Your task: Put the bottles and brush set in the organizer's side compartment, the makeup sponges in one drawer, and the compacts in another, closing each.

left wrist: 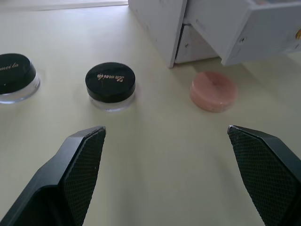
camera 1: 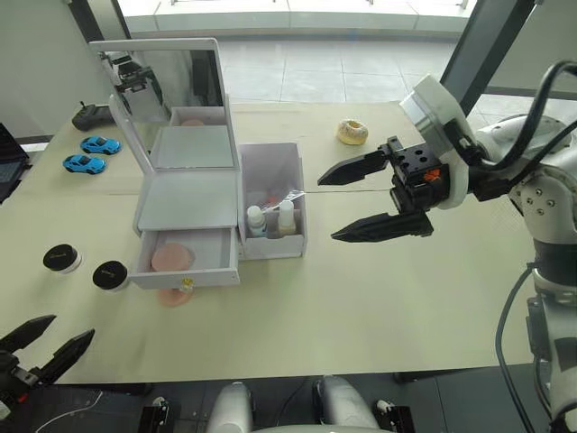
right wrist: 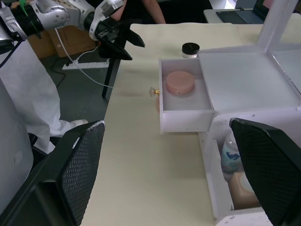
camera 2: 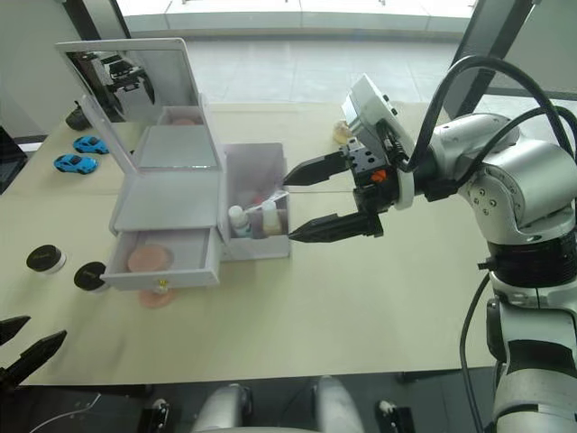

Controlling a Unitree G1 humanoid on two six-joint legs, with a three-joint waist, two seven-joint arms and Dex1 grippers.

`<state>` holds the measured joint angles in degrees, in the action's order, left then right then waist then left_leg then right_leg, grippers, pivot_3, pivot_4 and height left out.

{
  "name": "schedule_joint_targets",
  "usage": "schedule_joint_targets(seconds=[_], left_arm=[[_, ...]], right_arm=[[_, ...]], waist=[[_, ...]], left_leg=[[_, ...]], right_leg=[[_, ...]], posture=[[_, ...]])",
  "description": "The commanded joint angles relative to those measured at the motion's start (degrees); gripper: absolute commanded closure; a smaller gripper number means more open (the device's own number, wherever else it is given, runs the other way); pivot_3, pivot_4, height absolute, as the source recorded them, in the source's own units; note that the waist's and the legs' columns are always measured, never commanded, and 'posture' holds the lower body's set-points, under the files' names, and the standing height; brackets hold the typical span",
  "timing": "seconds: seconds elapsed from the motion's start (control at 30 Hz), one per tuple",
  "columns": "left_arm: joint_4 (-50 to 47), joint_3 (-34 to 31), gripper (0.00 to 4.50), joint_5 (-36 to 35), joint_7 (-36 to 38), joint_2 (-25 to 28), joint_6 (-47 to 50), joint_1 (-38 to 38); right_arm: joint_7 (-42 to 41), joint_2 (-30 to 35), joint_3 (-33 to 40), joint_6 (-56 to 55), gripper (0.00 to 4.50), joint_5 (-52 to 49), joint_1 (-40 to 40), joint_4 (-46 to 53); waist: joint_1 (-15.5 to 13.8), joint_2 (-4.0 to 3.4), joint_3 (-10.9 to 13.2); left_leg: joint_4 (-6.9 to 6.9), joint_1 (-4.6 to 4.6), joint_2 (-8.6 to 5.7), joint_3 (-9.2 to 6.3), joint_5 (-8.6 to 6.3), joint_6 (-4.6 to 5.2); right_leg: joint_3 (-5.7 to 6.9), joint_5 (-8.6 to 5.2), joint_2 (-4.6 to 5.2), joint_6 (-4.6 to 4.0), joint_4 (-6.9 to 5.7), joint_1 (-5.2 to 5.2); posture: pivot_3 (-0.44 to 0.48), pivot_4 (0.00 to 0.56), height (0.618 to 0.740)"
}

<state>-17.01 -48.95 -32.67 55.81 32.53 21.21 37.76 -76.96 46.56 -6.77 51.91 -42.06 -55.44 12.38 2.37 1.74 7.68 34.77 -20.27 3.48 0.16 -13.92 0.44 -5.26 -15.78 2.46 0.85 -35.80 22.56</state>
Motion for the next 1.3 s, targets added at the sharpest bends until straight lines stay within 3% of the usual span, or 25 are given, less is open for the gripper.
schedule_joint_targets(seconds=[0.03,0.3,0.7,0.8,0.97,1.07,1.17,1.3], left_arm=[[-4.0,4.8,0.04,0.9,-6.8,-1.5,1.9,-2.8],[-2.7,19.4,0.04,7.9,-10.8,-1.0,-0.4,-11.1],[5.7,28.9,0.04,10.8,-12.6,-1.0,-2.0,-22.7],[6.1,30.4,0.04,11.6,-12.7,-0.8,-2.5,-22.7],[7.4,30.5,0.04,12.6,-13.8,-0.6,-3.4,-22.9],[7.4,28.6,0.61,11.8,-13.2,0.1,-3.9,-21.7],[7.6,23.2,1.46,10.1,-11.4,2.5,-4.6,-18.7],[6.8,16.9,1.55,5.7,-8.9,5.1,-3.4,-17.1]], right_arm=[[0.1,2.1,2.1,0.3,0.0,-0.8,0.9,2.1],[3.8,4.8,8.7,4.4,0.0,-6.5,4.5,4.6],[7.1,10.6,15.8,6.9,0.0,-13.0,10.2,9.7],[9.5,7.2,10.7,5.2,0.0,-10.0,7.2,7.0],[10.4,5.0,8.4,4.5,0.0,-8.1,5.6,5.6],[9.9,4.9,7.8,3.9,0.0,-7.3,5.6,5.2],[9.2,4.5,7.2,2.9,0.0,-6.2,5.8,4.9],[8.5,3.8,6.6,1.9,0.0,-5.4,5.8,4.3]], waist=[[-0.1,0.04,0.0],[0.3,0.2,-0.2],[0.1,0.18,-0.2],[0.4,0.09,-0.2],[0.1,0.02,-0.3],[0.0,0.03,-0.3],[0.6,0.14,-0.2],[0.5,0.05,-0.2]], left_leg=[[0.0,-0.01,-0.06,-0.01,0.0,0.0],[0.01,-0.03,-0.39,-0.06,0.01,0.02],[0.04,-0.03,-0.53,-0.18,0.01,0.02],[0.04,0.01,-0.52,-0.16,0.01,0.02],[0.04,-0.02,-0.54,-0.21,0.01,0.02],[0.06,-0.07,-0.6,-0.19,0.01,0.02],[0.04,-0.03,-0.54,-0.18,0.01,0.03],[-0.03,0.0,-0.47,-0.2,0.01,0.03]], right_leg=[[0.0,0.0,-0.02,0.0,0.01,0.0],[-0.14,0.15,-0.03,0.26,-0.05,-0.31],[-0.12,0.25,-0.04,0.54,-0.04,-0.36],[-0.18,0.26,-0.05,0.56,-0.05,-0.37],[-0.19,0.28,-0.1,0.6,-0.05,-0.32],[-0.19,0.27,-0.01,0.61,0.0,-0.34],[-0.2,0.28,-0.03,0.61,0.0,-0.34],[-0.16,0.22,-0.08,0.51,-0.05,-0.28]], posture=[[0.0,0.15,0.74],[0.0,0.15,0.74],[0.0,0.15,0.74],[0.0,0.15,0.74],[0.0,0.15,0.74],[0.0,0.15,0.74],[0.0,0.15,0.74],[0.0,0.15,0.74]])
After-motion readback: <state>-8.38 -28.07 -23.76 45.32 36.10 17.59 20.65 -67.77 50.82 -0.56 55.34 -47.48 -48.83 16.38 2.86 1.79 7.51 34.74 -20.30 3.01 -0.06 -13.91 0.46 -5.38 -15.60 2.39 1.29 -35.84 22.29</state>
